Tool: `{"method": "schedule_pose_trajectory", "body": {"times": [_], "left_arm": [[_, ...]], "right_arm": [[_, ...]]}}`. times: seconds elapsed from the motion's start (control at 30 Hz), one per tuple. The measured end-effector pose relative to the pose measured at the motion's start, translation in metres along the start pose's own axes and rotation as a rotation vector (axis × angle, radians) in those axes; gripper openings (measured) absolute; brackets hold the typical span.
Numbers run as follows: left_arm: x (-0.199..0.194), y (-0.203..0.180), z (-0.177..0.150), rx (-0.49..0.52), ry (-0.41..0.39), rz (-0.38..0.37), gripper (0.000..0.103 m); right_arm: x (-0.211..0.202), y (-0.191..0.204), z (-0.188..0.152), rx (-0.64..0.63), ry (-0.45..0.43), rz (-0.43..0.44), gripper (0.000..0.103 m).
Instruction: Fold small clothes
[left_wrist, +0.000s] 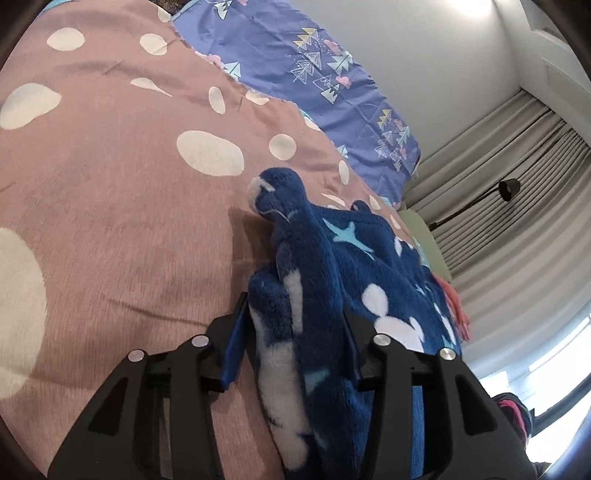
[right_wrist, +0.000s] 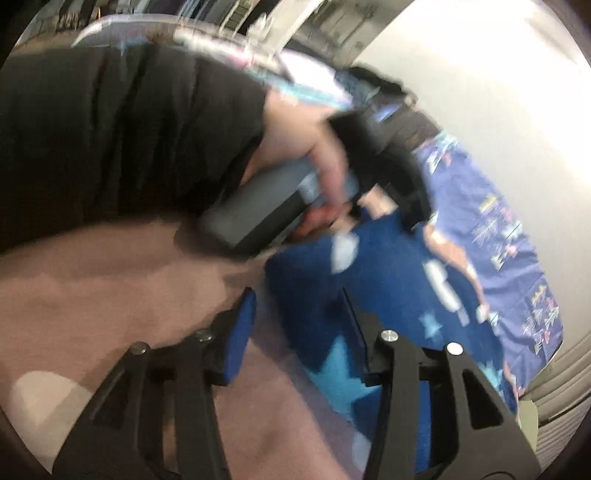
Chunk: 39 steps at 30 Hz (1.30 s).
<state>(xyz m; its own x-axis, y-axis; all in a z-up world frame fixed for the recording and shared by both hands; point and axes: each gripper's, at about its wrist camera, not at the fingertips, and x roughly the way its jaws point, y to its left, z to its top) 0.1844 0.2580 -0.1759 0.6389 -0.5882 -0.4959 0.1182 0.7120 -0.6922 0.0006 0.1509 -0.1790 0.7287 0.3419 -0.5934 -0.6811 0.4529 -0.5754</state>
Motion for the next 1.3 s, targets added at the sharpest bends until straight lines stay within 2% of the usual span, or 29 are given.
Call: {"method": "schedule_pose_trajectory", "body": {"times": [0.03,0.07,0.17,0.23,0.4,0.5,0.57,0.63,0.7,0.73,0.8,0.83,0.9,1.0,1.1,1.17,1.2,1.23,1.3], "left_arm": [[0.003,0.001,0.001,0.008,0.002,0.022,0.043],[0.006,0.001,0.002,0.012,0.004,0.035,0.04],[0.011,0.0,0.005,0.027,0.008,0.06,0.035],[0.008,0.0,0.003,0.035,-0.002,0.053,0.034],[0.007,-0.001,0.001,0.041,-0.009,0.066,0.034],[0.006,0.0,0.001,0.039,-0.014,0.064,0.035],[0.006,0.0,0.001,0.039,-0.015,0.063,0.035],[0.005,0.0,0.0,0.041,-0.015,0.064,0.036],[0.005,0.0,0.0,0.039,-0.015,0.061,0.036],[0.005,0.0,0.0,0.038,-0.015,0.06,0.036],[0.005,-0.001,-0.001,0.041,-0.014,0.057,0.037],[0.005,-0.003,-0.001,0.043,-0.014,0.055,0.037],[0.005,-0.004,-0.001,0.044,-0.012,0.056,0.037],[0.005,-0.004,-0.001,0.04,-0.012,0.051,0.037],[0.005,-0.003,-0.001,0.041,-0.012,0.051,0.037],[0.005,-0.004,-0.001,0.042,-0.011,0.051,0.037],[0.005,-0.004,-0.001,0.042,-0.011,0.051,0.037],[0.005,-0.004,-0.001,0.042,-0.011,0.051,0.037],[0.005,-0.004,-0.001,0.042,-0.011,0.048,0.038]], "right_arm": [[0.004,-0.001,0.0,0.016,-0.003,0.003,0.043],[0.004,-0.001,0.001,0.022,0.003,0.015,0.028],[0.005,-0.003,0.004,0.038,0.011,0.027,0.019],[-0.002,-0.003,-0.002,0.048,-0.002,0.052,0.019],[-0.021,-0.009,-0.01,0.105,-0.02,0.089,0.038],[-0.051,-0.042,-0.022,0.28,-0.047,0.006,0.041],[-0.066,-0.083,-0.039,0.47,-0.032,-0.072,0.048],[-0.071,-0.13,-0.07,0.726,0.033,-0.14,0.049],[-0.066,-0.159,-0.102,0.922,0.106,-0.163,0.036],[-0.057,-0.17,-0.12,0.997,0.16,-0.167,0.035],[-0.033,-0.17,-0.139,0.999,0.243,-0.125,0.035],[-0.021,-0.159,-0.145,0.938,0.262,-0.115,0.035],[-0.023,-0.151,-0.137,0.894,0.271,-0.147,0.036],[-0.023,-0.16,-0.131,0.927,0.295,-0.12,0.037],[-0.04,-0.191,-0.12,1.031,0.171,-0.077,0.031],[-0.06,-0.204,-0.104,1.008,0.073,-0.148,0.031],[-0.056,-0.208,-0.1,0.998,0.074,-0.152,0.032],[-0.041,-0.215,-0.101,1.006,0.117,-0.134,0.032],[0.006,-0.218,-0.125,1.091,0.293,-0.026,0.033]]}}
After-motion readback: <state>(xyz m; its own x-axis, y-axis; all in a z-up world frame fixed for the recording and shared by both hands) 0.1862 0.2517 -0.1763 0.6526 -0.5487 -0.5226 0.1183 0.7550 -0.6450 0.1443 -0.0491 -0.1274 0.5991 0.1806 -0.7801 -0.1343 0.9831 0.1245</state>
